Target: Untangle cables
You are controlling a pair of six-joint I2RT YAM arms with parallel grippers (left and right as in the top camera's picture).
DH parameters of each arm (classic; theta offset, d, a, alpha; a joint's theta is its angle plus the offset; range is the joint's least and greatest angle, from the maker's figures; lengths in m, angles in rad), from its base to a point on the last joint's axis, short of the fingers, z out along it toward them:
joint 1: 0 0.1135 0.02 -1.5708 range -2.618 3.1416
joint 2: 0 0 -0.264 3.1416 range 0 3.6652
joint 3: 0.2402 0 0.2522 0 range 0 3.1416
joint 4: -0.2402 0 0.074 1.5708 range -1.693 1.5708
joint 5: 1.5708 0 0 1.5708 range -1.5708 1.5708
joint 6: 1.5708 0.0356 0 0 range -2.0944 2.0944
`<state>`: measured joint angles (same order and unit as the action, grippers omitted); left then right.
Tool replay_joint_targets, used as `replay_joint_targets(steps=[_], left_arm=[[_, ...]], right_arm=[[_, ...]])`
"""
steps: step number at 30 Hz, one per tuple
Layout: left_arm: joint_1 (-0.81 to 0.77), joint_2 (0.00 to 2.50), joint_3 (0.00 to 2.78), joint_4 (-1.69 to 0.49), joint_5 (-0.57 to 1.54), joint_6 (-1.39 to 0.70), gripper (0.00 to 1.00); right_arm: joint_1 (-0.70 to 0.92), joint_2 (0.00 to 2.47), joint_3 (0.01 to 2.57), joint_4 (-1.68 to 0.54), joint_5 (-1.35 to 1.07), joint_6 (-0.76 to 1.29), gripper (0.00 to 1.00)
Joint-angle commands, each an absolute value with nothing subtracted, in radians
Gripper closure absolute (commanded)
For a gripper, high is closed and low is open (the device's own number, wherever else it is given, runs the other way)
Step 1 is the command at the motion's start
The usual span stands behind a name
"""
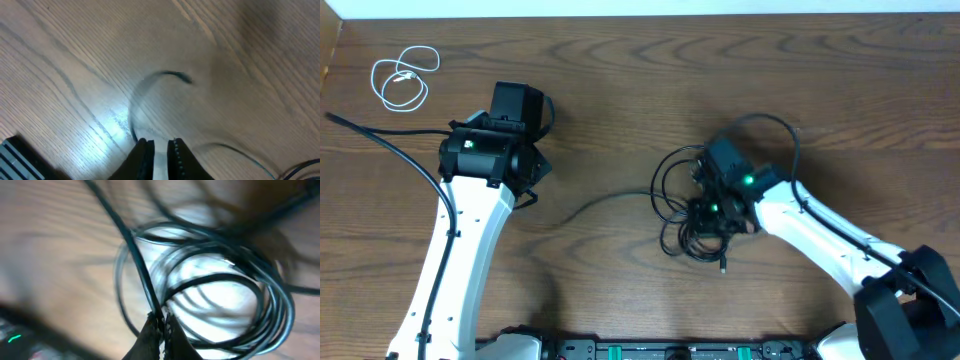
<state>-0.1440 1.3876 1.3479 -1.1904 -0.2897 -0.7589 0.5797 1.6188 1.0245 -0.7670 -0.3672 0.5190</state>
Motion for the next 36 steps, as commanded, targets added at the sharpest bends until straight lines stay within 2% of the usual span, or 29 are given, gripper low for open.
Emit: replay_joint_targets(steps=[1,5,7,9,15,20,24,28,33,36], left_arm=[[-0.139,1.392,1.357,-1.2,-0.297,-0.757,0.78],[-0.139,1.392,1.357,-1.204,-0.296,-0.757,0.76],[-0.139,1.392,1.357,-1.207,-0.296,-0.757,0.69],[-0.139,1.392,1.357,-1.211,-0.286,-0.756,0.67],[-0.139,1.392,1.357,-1.209,-0.186,-0.736,0.66],[-0.14,1.392,1.357,-1.185,-0.069,-0.566,0.65],[-0.14,1.392,1.357,-1.176,0.011,-0.484,0.59],[-0.14,1.392,1.357,-1.14,0.228,-0.316,0.57],[-0.14,1.392,1.357,-1.092,0.569,-0.084,0.35],[-0.14,1.392,1.357,-1.079,0.707,-0.003,0.3]], right_arm=[[0.574,1.546,1.19,-0.842,-0.462,0.439,0.99],[0.584,1.476,1.409,-0.996,-0.405,0.387,0.99],[0.591,1.443,1.497,-1.035,-0.365,0.387,0.99],[0.591,1.407,1.571,-1.04,-0.356,0.387,0.99],[0.591,1.306,1.675,-0.902,-0.238,0.409,0.98],[0.59,1.248,1.676,-0.789,-0.089,0.616,0.98],[0.591,1.241,1.676,-0.715,-0.084,0.729,0.98],[0.591,1.25,1.676,-0.668,-0.123,0.741,0.98],[0.59,1.276,1.676,-0.674,-0.109,0.739,0.98],[0.59,1.301,1.675,-0.742,0.012,0.744,0.98]])
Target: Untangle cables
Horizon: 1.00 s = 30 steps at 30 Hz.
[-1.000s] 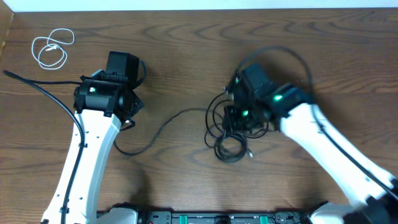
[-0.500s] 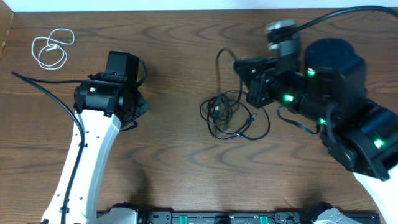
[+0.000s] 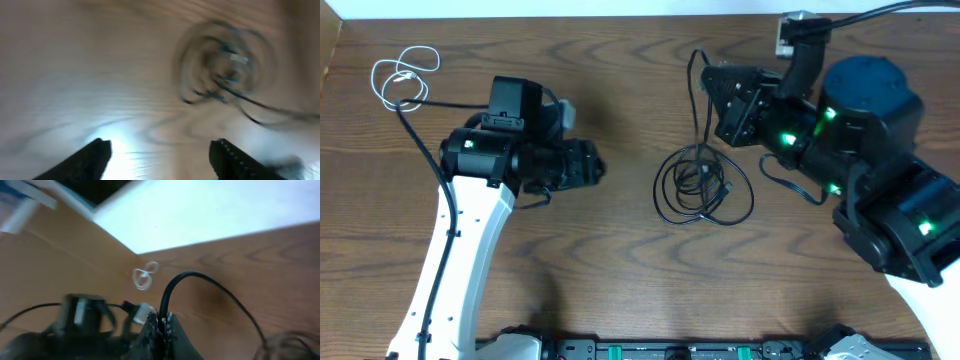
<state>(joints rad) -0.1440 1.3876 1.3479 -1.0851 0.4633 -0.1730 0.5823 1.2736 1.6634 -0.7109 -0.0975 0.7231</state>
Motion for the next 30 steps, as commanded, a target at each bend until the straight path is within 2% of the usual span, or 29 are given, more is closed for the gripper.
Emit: replay_joint_targets(steps=[1,6,13,21,30], left_arm=[[-0.14,1.392,1.357,-1.077,0.713,0.0,0.3],[-0.142,1.392,1.358,-1.075,0.753,0.001,0.29],[-0.143,1.391,1.358,-1.032,0.944,0.057,0.29],[-0.189,1.391,1.358,-0.972,0.958,0.122,0.29],[-0.279,1.391,1.358,-0.767,0.961,-0.031,0.29]], right_arm=[[0.59,1.31,1.674,-0.76,0.04,0.758,0.98],[0.591,1.38,1.674,-0.77,-0.068,0.785,0.99],[0.591,1.471,1.674,-0.765,-0.146,0.908,0.98],[0.587,1.491,1.674,-0.701,-0.186,0.95,0.98],[0.587,1.491,1.674,-0.696,-0.194,0.951,0.98]])
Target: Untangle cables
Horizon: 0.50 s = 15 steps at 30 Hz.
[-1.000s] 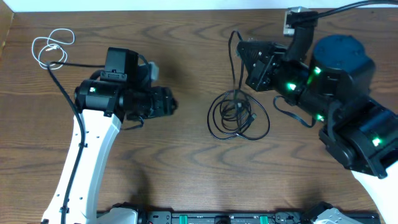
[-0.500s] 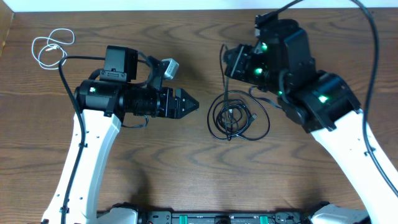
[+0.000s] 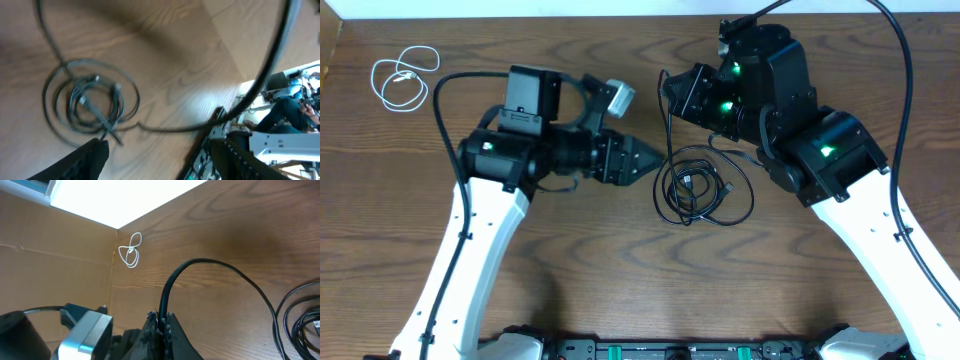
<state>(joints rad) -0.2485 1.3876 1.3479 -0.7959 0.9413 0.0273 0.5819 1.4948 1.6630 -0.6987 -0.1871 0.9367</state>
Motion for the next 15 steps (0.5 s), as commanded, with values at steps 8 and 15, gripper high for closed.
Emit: replay_joint_targets(steps=[8,15], left_arm=[[-0.361,1.391,1.358,-0.672,0.921,-0.066,0.41],[-0.359,1.391,1.358,-0.672,0.791,-0.19,0.89]], right_arm=[[0.589,1.491,1.674,-0.699,-0.205,0.957,0.99],[0.587,1.491,1.674,-0.713,-0.2,0.922,0.98]])
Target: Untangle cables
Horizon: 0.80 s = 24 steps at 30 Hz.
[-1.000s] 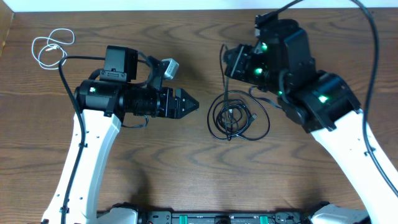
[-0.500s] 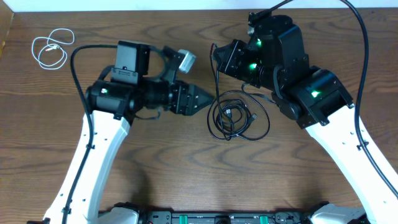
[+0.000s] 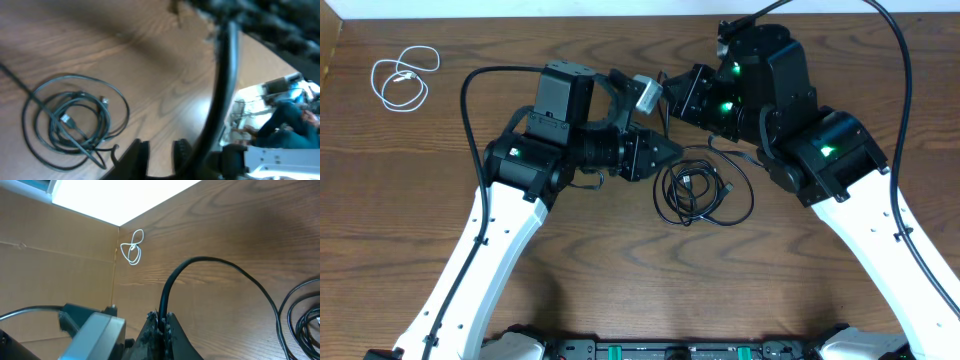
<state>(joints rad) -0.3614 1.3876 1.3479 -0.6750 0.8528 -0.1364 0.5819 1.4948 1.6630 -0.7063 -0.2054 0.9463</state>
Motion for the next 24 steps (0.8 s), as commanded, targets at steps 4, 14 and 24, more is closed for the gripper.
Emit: replay_joint_targets(steps=[4,14,24], left_arm=[[-0.358,1.39,1.359,-0.659,0.79,-0.222,0.92],[-0.359,1.33,1.49,-0.613,0.582,-0.365,0.92],[-0.359,1.307,1.792,-0.628,0.563,-0.425,0.93]], right_arm=[[0.572,1.491,1.674,-0.759,-0.182,0.872,0.98],[0.53,1.491,1.674,-1.002,0.035,0.795,0.18],[0.508,1.491,1.673,-1.097,0.061,0.789,0.02]])
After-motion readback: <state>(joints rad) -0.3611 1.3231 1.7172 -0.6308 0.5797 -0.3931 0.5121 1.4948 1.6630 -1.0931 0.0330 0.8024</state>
